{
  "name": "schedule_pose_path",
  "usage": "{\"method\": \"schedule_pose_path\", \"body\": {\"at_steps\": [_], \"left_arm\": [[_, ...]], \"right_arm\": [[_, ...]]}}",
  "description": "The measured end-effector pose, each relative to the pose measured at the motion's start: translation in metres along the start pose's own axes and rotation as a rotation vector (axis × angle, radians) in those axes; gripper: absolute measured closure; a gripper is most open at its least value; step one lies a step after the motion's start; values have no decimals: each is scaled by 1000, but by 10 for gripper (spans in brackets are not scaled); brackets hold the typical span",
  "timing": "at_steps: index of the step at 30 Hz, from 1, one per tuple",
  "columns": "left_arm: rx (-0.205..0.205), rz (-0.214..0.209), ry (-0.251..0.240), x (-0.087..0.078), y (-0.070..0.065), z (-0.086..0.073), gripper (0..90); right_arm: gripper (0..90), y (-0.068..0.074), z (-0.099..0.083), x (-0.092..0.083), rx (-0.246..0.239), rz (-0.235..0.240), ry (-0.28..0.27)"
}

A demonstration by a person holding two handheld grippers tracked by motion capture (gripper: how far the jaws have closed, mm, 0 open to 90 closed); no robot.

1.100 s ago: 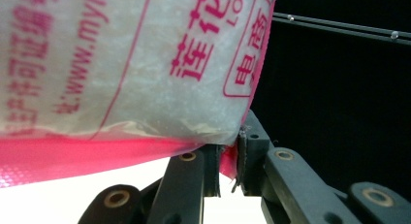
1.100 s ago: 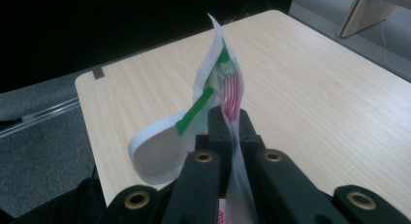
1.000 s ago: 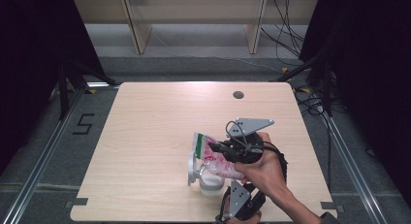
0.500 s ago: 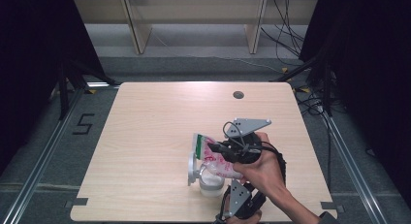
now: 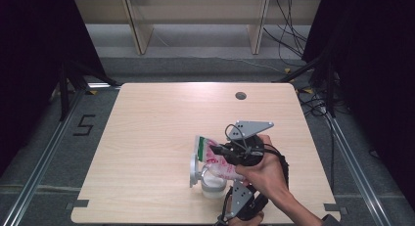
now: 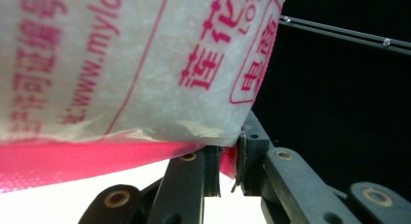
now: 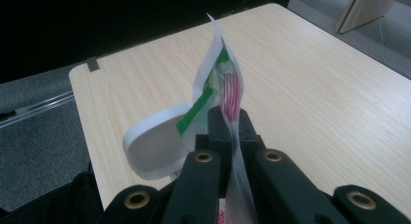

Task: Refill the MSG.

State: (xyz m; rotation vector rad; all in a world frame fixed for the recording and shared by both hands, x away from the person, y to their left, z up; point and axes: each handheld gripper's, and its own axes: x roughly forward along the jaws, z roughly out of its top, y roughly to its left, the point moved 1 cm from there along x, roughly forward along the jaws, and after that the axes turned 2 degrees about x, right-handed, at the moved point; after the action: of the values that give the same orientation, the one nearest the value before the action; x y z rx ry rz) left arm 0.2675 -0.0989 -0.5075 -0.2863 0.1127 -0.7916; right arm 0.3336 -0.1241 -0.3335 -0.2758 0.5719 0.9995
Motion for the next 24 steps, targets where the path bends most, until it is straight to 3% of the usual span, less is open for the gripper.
{"method": "schedule_pose_path", "body": {"at_steps": [4, 11, 12, 15, 18, 20, 24], "left_arm": [[12, 19, 29, -2, 0, 1, 816], [-1, -8, 0, 0, 0, 0, 816], [5, 10, 20, -1, 0, 0, 817], [0, -2, 4, 1, 1, 0, 816], [-10, -10, -8, 1, 0, 1, 816], [-8, 10, 15, -1, -1, 1, 816], [-12, 10, 14, -1, -1, 2, 816]], "right_arm": [[900, 1, 0, 0, 4, -4, 6], [900, 0, 0, 1, -4, -2, 3], [900, 0, 0, 1, -8, -7, -4], [900, 2, 0, 0, 22, 3, 14], [900, 0, 1, 1, -17, -3, -2], [900, 0, 1, 0, -7, -1, -3], [900, 0, 1, 0, -8, -1, -2]]}}
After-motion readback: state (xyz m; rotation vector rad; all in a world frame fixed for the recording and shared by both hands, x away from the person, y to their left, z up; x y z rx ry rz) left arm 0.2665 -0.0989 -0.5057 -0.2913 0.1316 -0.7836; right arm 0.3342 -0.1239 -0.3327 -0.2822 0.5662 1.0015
